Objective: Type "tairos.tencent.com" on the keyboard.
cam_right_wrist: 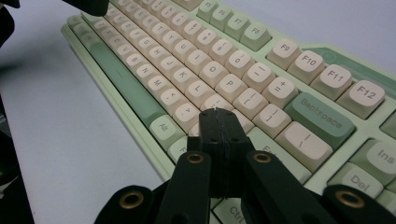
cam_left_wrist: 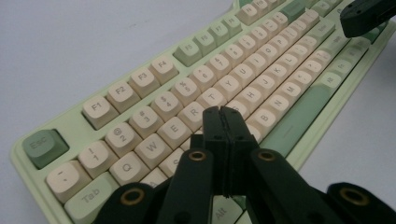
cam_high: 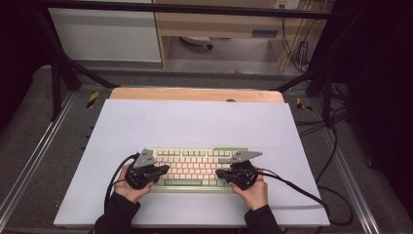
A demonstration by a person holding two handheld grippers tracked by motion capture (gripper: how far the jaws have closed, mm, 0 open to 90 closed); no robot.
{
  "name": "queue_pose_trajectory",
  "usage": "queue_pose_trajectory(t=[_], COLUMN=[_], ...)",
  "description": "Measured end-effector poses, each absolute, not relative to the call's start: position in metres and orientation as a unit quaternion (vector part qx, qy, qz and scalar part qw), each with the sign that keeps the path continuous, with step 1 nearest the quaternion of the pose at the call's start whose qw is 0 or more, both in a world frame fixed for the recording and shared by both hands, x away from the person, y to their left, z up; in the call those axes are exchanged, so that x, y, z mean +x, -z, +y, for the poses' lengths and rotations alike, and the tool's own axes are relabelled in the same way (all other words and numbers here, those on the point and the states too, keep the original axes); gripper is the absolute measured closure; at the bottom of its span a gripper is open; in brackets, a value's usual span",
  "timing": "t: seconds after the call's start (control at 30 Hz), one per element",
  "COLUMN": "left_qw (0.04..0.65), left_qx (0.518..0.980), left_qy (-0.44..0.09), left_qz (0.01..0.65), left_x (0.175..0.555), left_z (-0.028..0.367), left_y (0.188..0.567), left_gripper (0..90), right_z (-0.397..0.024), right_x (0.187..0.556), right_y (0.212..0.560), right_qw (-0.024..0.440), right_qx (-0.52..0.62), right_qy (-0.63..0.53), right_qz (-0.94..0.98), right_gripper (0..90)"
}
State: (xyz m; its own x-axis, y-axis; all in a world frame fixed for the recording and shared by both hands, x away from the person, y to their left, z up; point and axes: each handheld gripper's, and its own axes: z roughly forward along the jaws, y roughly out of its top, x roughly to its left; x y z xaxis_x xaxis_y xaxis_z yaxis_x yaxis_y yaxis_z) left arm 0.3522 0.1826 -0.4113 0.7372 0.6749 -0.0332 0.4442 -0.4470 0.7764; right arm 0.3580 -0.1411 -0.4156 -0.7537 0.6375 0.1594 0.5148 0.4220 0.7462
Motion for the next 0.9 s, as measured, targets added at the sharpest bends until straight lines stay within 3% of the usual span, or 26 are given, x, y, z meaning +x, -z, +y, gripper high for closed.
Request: queue_pose_trajectory(t=[0.9], left_qw=[0.394], left_qx=[0.851], left_qy=[-0.129], left_qz=[0.322], left_x=[0.351], left_z=[0.173], left_y=[0.428], left_gripper=[89.3], right_z=[-0.148], right_x=[0.356], right_y=[0.419], right_qw=[0.075], right_qx=[0.346], right_qy=[-0.417], right_qz=[0.837], right_gripper=[90.0])
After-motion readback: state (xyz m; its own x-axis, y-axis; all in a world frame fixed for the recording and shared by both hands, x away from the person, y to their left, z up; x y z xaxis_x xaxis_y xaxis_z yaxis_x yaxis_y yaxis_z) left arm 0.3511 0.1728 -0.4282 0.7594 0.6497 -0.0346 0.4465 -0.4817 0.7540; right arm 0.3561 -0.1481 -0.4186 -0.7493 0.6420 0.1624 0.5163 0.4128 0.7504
